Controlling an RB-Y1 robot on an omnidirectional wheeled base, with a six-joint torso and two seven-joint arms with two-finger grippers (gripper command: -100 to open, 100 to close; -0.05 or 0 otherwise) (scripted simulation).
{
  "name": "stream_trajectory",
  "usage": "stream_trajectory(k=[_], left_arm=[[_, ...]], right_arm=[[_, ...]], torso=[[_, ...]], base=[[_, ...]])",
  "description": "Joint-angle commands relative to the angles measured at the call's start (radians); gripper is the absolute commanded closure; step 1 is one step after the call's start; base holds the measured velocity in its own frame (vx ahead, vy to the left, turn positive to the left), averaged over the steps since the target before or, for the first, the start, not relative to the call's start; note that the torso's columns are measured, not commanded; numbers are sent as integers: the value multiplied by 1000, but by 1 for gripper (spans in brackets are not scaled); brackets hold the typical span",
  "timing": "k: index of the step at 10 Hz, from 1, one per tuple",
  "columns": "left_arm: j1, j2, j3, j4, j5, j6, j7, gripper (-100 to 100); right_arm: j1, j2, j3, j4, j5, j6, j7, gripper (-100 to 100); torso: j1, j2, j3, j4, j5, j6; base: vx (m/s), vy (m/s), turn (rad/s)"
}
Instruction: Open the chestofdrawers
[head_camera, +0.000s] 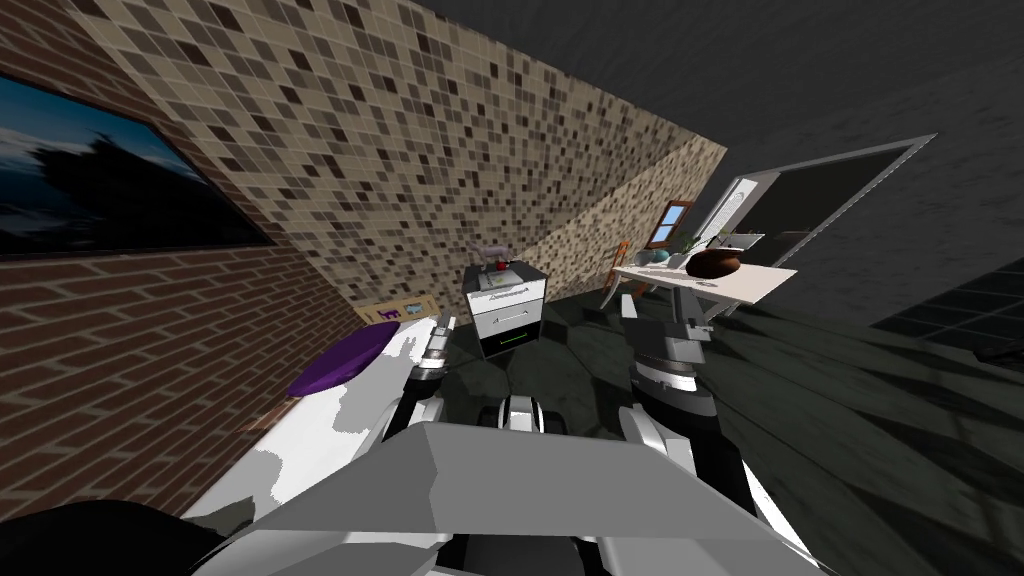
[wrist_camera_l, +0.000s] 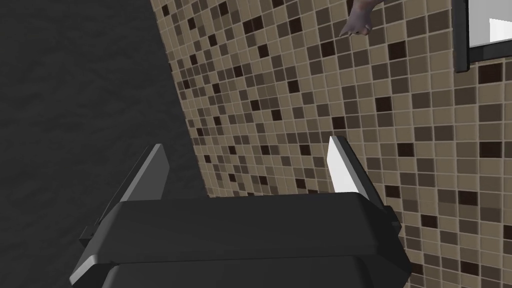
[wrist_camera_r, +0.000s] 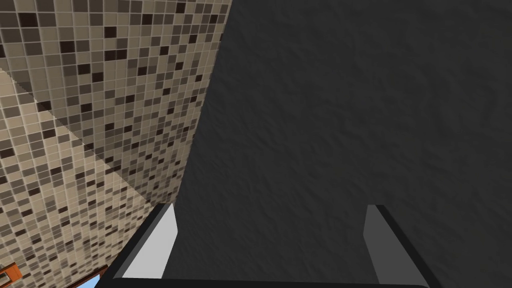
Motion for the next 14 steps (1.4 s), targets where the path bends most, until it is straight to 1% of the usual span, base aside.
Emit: stream_trajectory(k=[1, 4, 5, 7, 10, 14], left_arm=[[-14, 9, 14, 59, 14, -16, 7, -100], [-30, 11, 27, 123, 27, -30, 12, -100], [-40, 13, 35, 162, 36, -38, 15, -100], [-49, 16, 42, 197, 43, -46, 17, -100], [-62, 21, 52, 247, 54, -57, 21, -100], [-80, 22, 67, 317, 69, -74, 27, -100]], right_arm=[[0, 0, 0, 0, 0, 0, 0, 0], [0, 0, 0, 0, 0, 0, 0, 0], [0, 0, 0, 0, 0, 0, 0, 0], [0, 0, 0, 0, 0, 0, 0, 0], [0, 0, 0, 0, 0, 0, 0, 0], [0, 0, 0, 0, 0, 0, 0, 0]], torso=[[0, 0, 0, 0, 0, 0], [-1, -2, -2, -1, 0, 0], [-1, -1, -1, 0, 0, 0], [-2, -5, -3, -1, -1, 0], [1, 1, 1, 0, 0, 0], [-2, -4, -2, -1, 0, 0]], base=[[132, -55, 38], [134, -72, 38], [163, -96, 47], [174, -102, 38], [101, -53, 26], [111, -54, 29]])
